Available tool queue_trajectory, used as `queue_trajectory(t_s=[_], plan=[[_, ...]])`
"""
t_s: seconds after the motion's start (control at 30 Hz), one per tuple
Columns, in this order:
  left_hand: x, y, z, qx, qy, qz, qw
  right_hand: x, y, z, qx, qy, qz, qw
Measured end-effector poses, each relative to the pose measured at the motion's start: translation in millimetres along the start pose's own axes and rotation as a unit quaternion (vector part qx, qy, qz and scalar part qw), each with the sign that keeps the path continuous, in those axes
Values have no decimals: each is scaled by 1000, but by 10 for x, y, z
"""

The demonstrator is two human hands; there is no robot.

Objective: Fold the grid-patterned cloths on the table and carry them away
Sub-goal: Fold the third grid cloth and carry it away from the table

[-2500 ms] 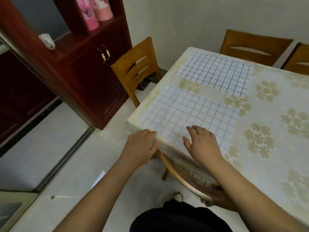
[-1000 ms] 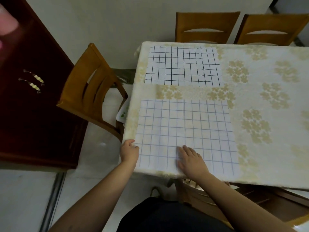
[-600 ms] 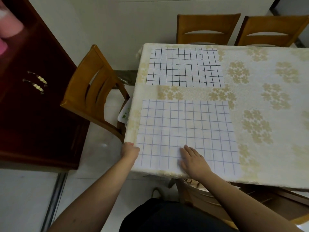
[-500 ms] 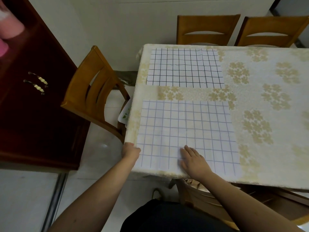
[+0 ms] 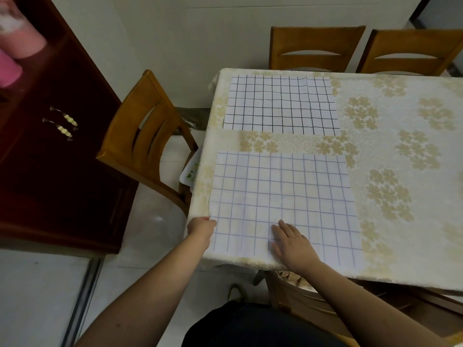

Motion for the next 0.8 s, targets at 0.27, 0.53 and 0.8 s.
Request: queue_trajectory(t_s=[0.27, 0.53, 0.8], plan=[[25, 159, -146, -70, -18, 10, 997, 2, 42, 20, -5, -18, 5, 1000], [-75, 523, -418, -159, -71, 7, 985, 2, 99, 44, -26, -15, 24, 999], [-380, 909, -884, -253, -124, 33, 959, -47, 209, 29, -27, -27, 84, 996]])
Point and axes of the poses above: each hand's wrist, its own z-axis towards the middle knuckle, its own x-axis out of the back of the hand, y = z × x, the point moved 9 cm from there along z, towards the middle knuckle, and after that the axes turned 4 degrees about z, right-handed, at the moved point
